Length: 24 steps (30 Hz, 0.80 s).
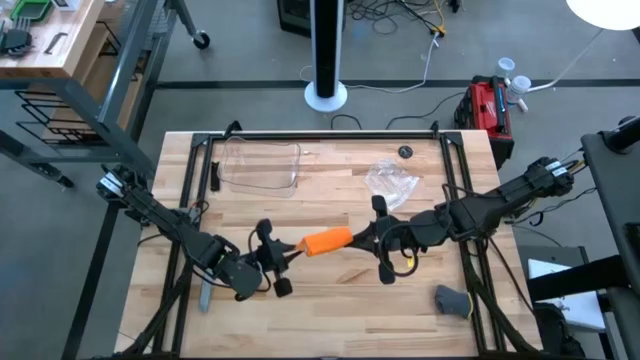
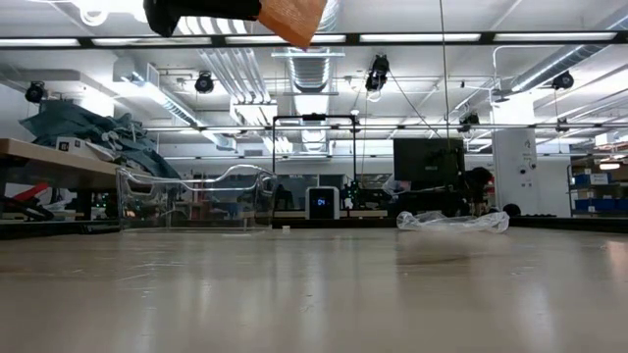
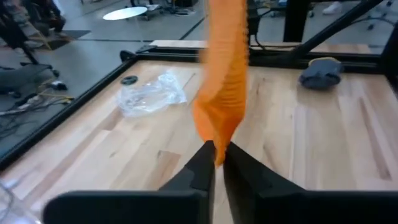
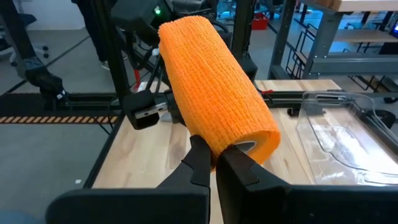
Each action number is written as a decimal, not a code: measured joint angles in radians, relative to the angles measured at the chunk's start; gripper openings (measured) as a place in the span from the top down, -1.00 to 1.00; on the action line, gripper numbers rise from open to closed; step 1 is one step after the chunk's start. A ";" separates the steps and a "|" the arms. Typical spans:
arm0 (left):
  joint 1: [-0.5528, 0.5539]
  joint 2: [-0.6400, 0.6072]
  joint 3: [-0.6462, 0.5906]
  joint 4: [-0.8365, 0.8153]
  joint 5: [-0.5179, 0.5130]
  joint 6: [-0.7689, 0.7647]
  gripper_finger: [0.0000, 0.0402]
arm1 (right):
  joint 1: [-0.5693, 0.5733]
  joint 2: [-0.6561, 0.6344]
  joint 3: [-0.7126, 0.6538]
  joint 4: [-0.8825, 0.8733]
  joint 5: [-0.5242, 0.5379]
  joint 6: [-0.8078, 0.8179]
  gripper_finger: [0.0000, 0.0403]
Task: Roll bandage
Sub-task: Roll the orange bandage
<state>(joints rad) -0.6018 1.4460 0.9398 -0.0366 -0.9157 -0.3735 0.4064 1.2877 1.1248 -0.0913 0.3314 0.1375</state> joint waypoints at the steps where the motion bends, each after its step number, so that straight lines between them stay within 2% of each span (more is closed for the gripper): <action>1: 0.000 0.000 -0.007 0.017 0.006 0.004 0.92 | 0.001 0.000 0.000 0.000 -0.001 0.000 1.00; 5: 0.000 0.000 -0.028 0.071 0.027 0.040 0.97 | 0.002 0.000 0.000 -0.001 -0.002 0.000 1.00; 10: -0.002 0.000 -0.027 0.115 0.158 0.078 0.99 | 0.002 -0.001 -0.001 -0.004 0.040 0.001 1.00; 12: -0.005 0.009 -0.027 0.119 0.175 0.059 0.99 | 0.002 -0.001 -0.001 -0.004 0.076 0.012 1.00; 17: -0.029 0.040 -0.027 0.149 0.162 0.003 1.00 | 0.002 -0.002 -0.010 -0.003 0.139 0.021 1.00; 22: -0.054 0.090 -0.026 0.233 0.037 -0.082 1.00 | 0.002 -0.002 -0.019 0.024 0.140 0.007 1.00; 24: -0.056 0.110 -0.026 0.326 0.015 -0.085 1.00 | 0.002 -0.002 -0.019 0.033 0.133 -0.032 1.00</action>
<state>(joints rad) -0.6582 1.5562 0.9134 0.2898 -0.9010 -0.4583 0.4080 1.2858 1.1057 -0.0579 0.4644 0.1054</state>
